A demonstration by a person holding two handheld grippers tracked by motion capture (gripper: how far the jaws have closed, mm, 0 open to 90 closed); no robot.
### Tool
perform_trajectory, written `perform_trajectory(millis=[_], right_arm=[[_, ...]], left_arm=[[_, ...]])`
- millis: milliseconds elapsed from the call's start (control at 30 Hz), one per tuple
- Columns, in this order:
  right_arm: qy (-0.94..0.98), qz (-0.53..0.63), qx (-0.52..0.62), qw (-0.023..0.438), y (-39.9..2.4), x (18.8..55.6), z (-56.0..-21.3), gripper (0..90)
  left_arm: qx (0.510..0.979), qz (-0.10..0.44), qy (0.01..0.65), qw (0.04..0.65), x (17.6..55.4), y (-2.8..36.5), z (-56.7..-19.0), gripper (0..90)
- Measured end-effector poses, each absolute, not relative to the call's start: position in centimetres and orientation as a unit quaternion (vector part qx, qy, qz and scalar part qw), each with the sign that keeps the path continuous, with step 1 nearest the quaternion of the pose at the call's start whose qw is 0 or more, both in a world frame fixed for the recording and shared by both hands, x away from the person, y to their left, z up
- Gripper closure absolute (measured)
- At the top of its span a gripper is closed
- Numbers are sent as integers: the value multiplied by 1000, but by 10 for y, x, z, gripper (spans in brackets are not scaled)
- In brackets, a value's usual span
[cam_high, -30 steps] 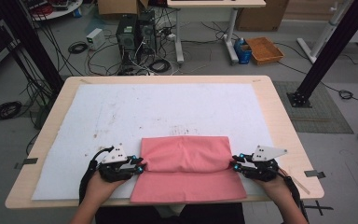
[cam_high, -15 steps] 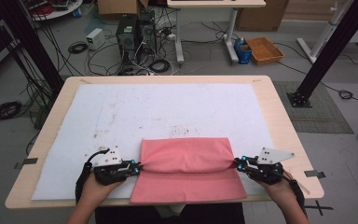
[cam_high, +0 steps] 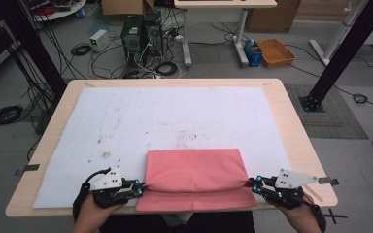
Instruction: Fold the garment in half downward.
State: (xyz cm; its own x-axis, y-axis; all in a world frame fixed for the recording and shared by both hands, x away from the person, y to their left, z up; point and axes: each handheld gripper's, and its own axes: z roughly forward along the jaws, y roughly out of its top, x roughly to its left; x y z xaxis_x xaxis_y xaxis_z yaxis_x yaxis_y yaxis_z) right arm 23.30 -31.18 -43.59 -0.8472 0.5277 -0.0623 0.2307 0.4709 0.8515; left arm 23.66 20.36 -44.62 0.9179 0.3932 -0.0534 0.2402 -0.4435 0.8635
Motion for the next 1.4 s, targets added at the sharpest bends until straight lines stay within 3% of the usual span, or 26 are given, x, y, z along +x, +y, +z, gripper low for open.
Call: perform_trajectory(millis=[833,967,1067,1267,1400], right_arm=[[852,453,217,149,-318,192,-445,838],[849,461,219,135,-324,192,-442,679],[847,468,218,130,-330,191,-436,608],[828,484,237,152,-333,202,-420,400],[821,483,258,161,-329,216,-417,331]], left_arm=[[851,52,178,492,206,207,-451,817],[849,57,185,491,204,207,-447,616],[840,65,192,502,204,208,-444,513],[817,96,231,520,214,213,-435,362],[799,111,261,530,227,217,-429,319]])
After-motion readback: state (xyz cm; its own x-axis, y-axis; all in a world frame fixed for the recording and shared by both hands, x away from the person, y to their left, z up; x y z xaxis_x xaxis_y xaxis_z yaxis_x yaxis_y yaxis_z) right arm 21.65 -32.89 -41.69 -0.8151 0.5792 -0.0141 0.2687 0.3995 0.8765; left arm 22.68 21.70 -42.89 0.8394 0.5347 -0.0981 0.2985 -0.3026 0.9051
